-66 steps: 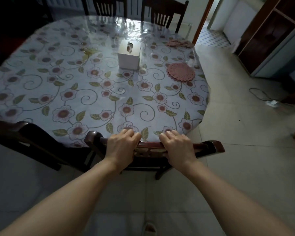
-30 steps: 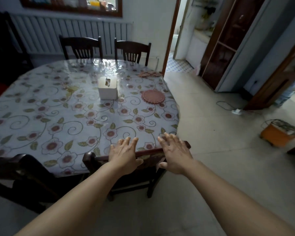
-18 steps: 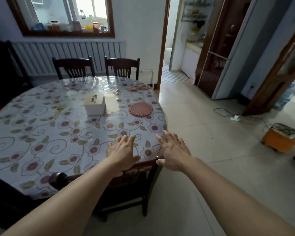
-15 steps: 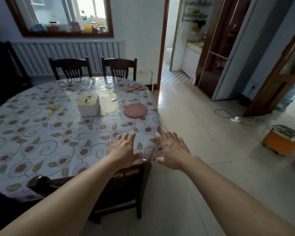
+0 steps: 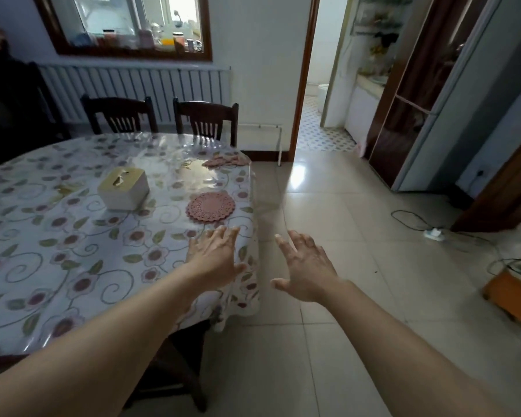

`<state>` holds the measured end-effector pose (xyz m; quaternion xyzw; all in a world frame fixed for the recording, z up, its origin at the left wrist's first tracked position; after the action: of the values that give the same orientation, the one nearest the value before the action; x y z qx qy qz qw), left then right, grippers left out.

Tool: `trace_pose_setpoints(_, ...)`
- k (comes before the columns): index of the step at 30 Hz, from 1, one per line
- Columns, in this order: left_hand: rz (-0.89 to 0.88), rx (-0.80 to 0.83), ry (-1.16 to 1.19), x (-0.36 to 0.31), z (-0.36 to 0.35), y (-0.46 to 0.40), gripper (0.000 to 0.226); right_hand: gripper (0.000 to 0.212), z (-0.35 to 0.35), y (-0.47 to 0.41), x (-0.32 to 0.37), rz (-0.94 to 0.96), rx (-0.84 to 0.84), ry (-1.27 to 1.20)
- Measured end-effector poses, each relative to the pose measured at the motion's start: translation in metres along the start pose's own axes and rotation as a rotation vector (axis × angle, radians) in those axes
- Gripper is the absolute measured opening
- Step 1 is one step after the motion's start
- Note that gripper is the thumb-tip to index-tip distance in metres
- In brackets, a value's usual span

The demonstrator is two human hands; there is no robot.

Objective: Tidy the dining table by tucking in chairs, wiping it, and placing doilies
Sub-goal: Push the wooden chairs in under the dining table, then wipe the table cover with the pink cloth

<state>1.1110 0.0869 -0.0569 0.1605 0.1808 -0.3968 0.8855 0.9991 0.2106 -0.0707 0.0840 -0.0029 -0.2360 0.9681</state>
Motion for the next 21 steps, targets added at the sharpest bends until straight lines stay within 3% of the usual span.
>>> trace_pose_setpoints(10,0.145,0.003,0.125,-0.007,-0.008,-0.193,0.082,0.096,0.025,-0.176,-0.079,0.109,0.013,0.113)
trace_pose_setpoints(21,0.359,-0.103,0.090,0.023,0.033,-0.343,0.086,0.077,0.054,-0.374,-0.118,0.327,-0.025,0.117)
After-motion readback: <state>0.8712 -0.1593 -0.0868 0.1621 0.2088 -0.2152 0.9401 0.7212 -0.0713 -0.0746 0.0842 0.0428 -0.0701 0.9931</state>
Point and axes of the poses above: each hand's wrist, its own y-axis away from the middle knuckle, its own z-axis out of the back of the hand, x = y × z, the point moved 6 cm from there along -y, towards the middle knuckle, and after that the axes turned 14 degrees about y, right-handed, at the moved point
